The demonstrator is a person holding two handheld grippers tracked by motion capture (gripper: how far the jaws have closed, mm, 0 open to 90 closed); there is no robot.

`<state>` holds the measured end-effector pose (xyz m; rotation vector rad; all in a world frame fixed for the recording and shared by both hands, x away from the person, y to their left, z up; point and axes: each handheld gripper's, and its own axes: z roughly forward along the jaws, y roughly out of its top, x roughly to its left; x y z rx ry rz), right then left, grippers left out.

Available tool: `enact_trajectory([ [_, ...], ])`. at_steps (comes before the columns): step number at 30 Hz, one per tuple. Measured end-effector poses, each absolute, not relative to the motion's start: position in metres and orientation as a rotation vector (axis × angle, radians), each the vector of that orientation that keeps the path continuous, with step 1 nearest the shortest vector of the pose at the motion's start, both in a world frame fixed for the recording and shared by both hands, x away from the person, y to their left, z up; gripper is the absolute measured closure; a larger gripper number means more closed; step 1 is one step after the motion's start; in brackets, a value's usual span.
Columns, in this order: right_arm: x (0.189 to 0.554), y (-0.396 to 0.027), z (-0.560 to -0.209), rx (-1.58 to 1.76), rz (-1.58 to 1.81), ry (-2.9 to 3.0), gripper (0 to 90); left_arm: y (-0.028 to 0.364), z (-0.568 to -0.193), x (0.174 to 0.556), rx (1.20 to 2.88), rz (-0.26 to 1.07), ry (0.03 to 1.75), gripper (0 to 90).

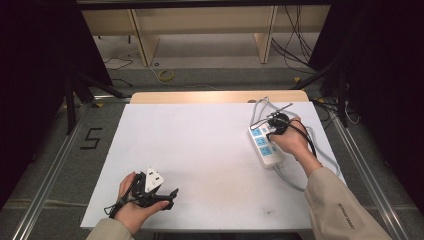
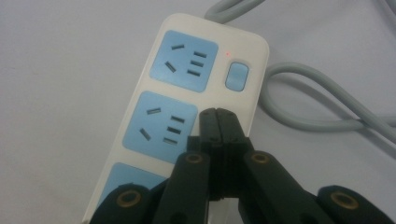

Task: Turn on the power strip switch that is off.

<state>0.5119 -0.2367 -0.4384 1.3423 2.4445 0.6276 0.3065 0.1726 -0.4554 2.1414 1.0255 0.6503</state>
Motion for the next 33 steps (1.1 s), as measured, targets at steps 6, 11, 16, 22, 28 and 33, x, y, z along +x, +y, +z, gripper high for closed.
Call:
enact_trajectory([
  [6,0.5122,-0.2346,-0.4381,1.334,0.606,2.448,90.0,0.1724,-0.4556,0.3065,2.14,0.65,1.025,14.3],
  [11,0.5129,-0.2348,-0.4379,1.34,0.603,2.453,90.0,0.1723,-0.4555,0.3063,2.144,0.649,1.023,14.3],
  [16,0.5129,-0.2343,-0.4385,1.343,0.598,2.459,90.0,0.1719,-0.4557,0.3064,2.142,0.649,1.024,14.3],
  [22,0.5131,-0.2353,-0.4389,1.347,0.608,2.457,90.0,0.1717,-0.4558,0.3065,2.143,0.651,1.022,14.3],
  [28,0.5129,-0.2345,-0.4385,1.346,0.6,2.459,90.0,0.1716,-0.4558,0.3065,2.142,0.652,1.021,14.3],
  [33,0.5128,-0.2345,-0.4384,1.343,0.599,2.459,90.0,0.1719,-0.4555,0.3064,2.142,0.651,1.022,14.3],
])
